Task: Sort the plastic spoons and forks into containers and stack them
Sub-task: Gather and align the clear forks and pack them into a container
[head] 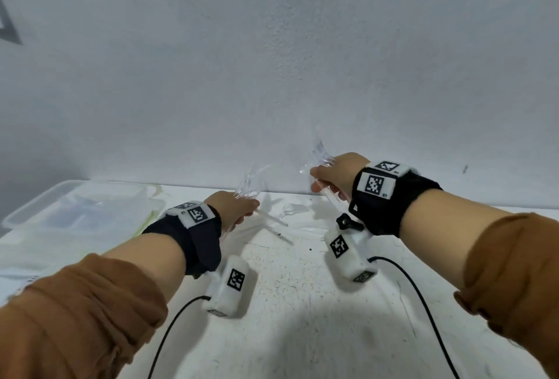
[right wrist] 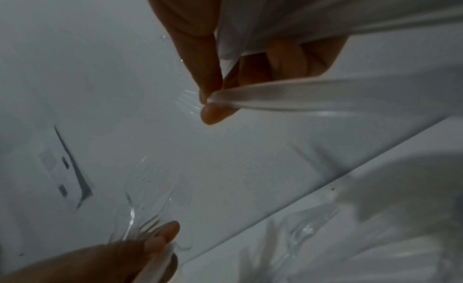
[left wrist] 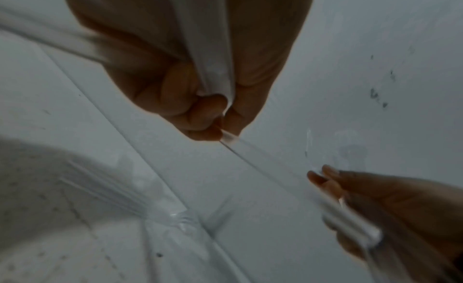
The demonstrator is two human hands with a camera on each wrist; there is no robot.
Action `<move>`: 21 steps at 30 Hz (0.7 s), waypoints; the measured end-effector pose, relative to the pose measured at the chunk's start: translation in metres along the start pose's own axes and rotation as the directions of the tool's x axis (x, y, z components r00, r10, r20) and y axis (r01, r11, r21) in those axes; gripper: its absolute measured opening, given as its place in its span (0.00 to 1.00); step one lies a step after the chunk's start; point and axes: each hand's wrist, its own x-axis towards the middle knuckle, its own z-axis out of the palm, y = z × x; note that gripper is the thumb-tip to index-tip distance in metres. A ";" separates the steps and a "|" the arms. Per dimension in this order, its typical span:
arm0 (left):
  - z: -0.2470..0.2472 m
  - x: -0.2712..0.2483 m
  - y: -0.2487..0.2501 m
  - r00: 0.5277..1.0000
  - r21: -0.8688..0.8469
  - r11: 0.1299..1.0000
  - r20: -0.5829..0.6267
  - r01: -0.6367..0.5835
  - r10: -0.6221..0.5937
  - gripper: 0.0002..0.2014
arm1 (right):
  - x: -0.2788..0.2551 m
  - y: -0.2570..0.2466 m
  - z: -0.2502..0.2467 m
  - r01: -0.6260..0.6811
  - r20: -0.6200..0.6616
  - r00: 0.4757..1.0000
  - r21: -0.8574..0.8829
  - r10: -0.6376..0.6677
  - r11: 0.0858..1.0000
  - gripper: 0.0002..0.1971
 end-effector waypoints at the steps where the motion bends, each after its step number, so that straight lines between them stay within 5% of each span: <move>1: -0.002 -0.006 0.000 0.999 -0.069 0.997 -0.013 -0.037 0.037 0.11 | -0.004 -0.002 0.000 0.011 -0.022 1.000 0.059 -0.010 0.998 0.13; 5: 0.000 -0.037 -0.001 0.988 -0.323 0.935 -0.093 -0.146 0.122 0.04 | -0.023 -0.012 0.005 0.049 -0.066 0.997 0.246 -0.034 0.968 0.10; 11: 0.010 -0.073 -0.012 0.963 -0.399 0.885 -0.208 -0.242 0.169 0.14 | -0.055 -0.022 0.018 0.150 -0.020 0.988 0.323 -0.152 0.934 0.09; 21: 0.041 -0.126 -0.022 0.942 -0.463 0.831 -0.272 -0.309 0.199 0.12 | -0.100 -0.004 0.043 0.147 0.103 0.968 0.512 -0.231 0.847 0.06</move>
